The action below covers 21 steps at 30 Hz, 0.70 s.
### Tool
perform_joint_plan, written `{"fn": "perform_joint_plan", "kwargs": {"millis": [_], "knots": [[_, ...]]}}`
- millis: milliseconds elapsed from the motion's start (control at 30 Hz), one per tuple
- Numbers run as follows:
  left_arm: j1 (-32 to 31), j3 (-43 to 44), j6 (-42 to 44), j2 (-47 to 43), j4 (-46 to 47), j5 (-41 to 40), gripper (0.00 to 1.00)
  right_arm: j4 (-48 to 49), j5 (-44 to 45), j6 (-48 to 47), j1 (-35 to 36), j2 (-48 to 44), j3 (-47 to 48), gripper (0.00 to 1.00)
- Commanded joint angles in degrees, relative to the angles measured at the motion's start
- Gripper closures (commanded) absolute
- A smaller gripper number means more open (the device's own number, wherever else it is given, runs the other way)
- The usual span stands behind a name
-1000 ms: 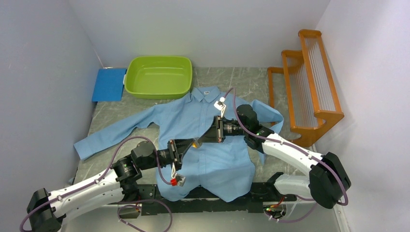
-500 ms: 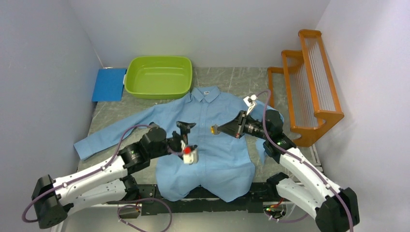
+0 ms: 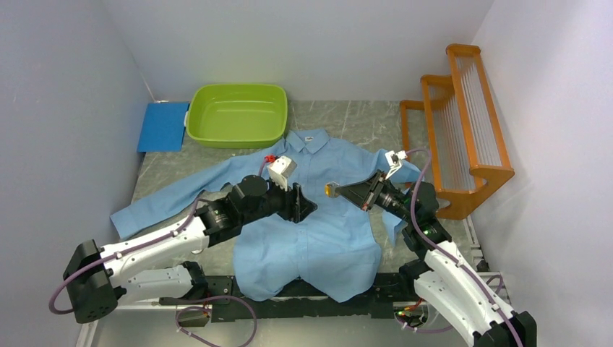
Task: Pin the brooch onto the clothing
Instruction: Pin the brooch to the clothes.
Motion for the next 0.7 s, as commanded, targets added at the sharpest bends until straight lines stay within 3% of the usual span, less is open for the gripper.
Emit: {"fn": "perform_joint_plan", "kwargs": {"millis": [0, 100, 133, 267, 467, 533, 667], "knots": [[0.0, -5.0, -19.4, -1.2, 15.5, 2.6, 0.58, 7.2, -0.2, 2.5, -0.2, 0.0, 0.0, 1.0], [0.4, -7.6, -21.2, -2.9, 20.6, 2.8, 0.42, 8.8, -1.0, 3.7, -0.2, 0.6, -0.2, 1.0], [0.5, -8.1, -21.3, -3.5, 21.9, 3.1, 0.41, 9.3, -1.3, 4.2, -0.2, 0.8, -0.4, 1.0], [2.8, -9.6, -22.8, -3.9, 28.5, 9.1, 0.49, 11.0, -2.3, 5.5, -0.2, 1.3, -0.8, 1.0], [7.3, -11.1, -28.7, 0.2, 39.7, 16.7, 0.48, 11.9, -4.1, 6.1, -0.2, 1.7, -0.4, 1.0], [8.1, -11.3, -29.9, 1.9, 42.8, 18.1, 0.52, 11.7, -4.4, 6.1, -0.2, 1.4, -0.1, 1.0], [8.2, -8.8, -29.3, 4.7, 42.0, 21.2, 0.52, 10.6, -4.5, 5.8, -0.1, 1.2, 0.4, 1.0]]}}
